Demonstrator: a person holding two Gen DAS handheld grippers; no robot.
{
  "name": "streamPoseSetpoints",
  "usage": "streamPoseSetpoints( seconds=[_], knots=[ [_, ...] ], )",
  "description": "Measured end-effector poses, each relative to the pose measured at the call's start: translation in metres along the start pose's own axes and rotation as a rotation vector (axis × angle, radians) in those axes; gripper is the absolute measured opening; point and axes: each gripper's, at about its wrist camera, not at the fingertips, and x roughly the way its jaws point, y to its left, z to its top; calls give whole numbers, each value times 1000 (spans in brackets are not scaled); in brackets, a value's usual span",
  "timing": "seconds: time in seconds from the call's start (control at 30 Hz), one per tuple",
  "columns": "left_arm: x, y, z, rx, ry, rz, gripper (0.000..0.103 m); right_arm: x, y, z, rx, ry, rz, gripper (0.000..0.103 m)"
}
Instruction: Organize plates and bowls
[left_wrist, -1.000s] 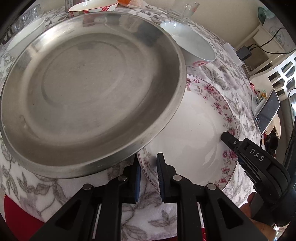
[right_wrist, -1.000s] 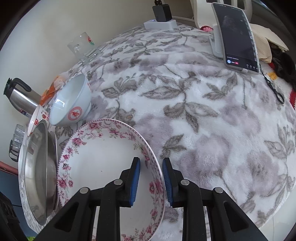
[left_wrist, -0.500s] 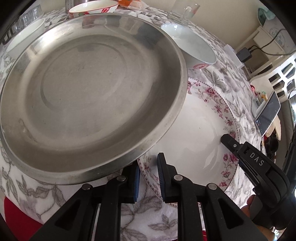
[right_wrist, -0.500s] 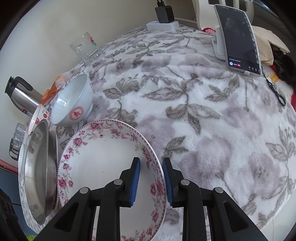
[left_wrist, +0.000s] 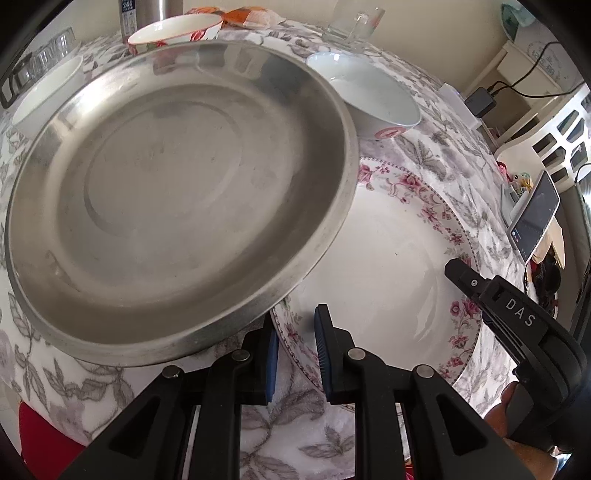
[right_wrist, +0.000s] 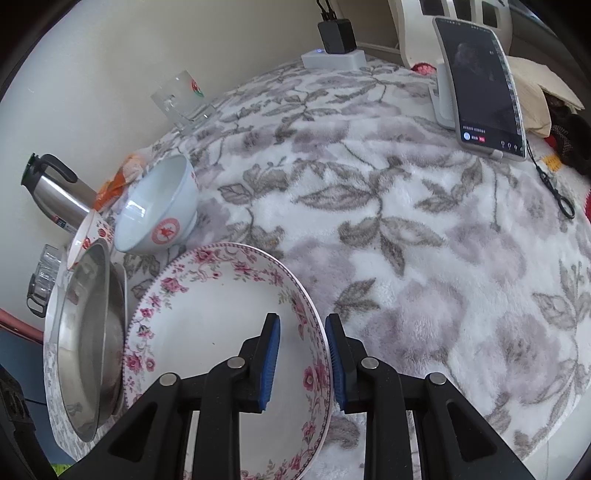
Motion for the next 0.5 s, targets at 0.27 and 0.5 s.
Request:
streamPoseSetpoints(
  seconds=[0.27,0.5],
  knots=[
    [-3,-9,0,44,-21,3,20,-4,-5,0,12,-10,-4,27],
    [-4,-14,-2,69,-26,-7,20,-8,-12,0,9,-21,-9,27]
  ],
)
